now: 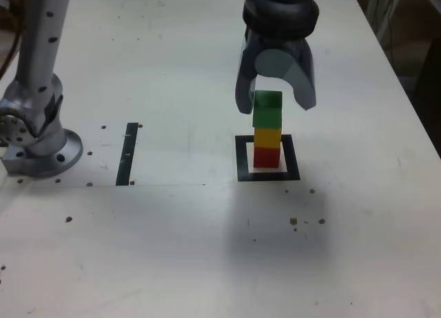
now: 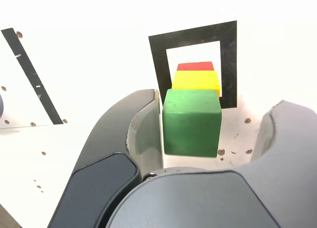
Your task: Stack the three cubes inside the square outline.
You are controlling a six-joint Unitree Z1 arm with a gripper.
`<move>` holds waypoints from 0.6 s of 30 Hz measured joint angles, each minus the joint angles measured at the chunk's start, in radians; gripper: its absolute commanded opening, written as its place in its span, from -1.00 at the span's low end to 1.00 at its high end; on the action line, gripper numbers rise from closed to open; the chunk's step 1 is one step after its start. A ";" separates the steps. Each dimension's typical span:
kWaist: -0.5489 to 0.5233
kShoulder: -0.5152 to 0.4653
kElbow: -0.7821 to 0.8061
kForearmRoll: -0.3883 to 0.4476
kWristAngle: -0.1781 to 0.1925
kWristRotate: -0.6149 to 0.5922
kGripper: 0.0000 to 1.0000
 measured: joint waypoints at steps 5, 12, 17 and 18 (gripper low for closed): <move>0.000 -0.035 0.008 0.035 0.010 -0.008 0.99; 0.001 -0.196 0.070 0.112 0.008 -0.017 0.99; 0.001 -0.327 0.210 0.122 -0.024 -0.012 0.99; 0.001 -0.355 0.247 0.122 -0.028 -0.012 0.99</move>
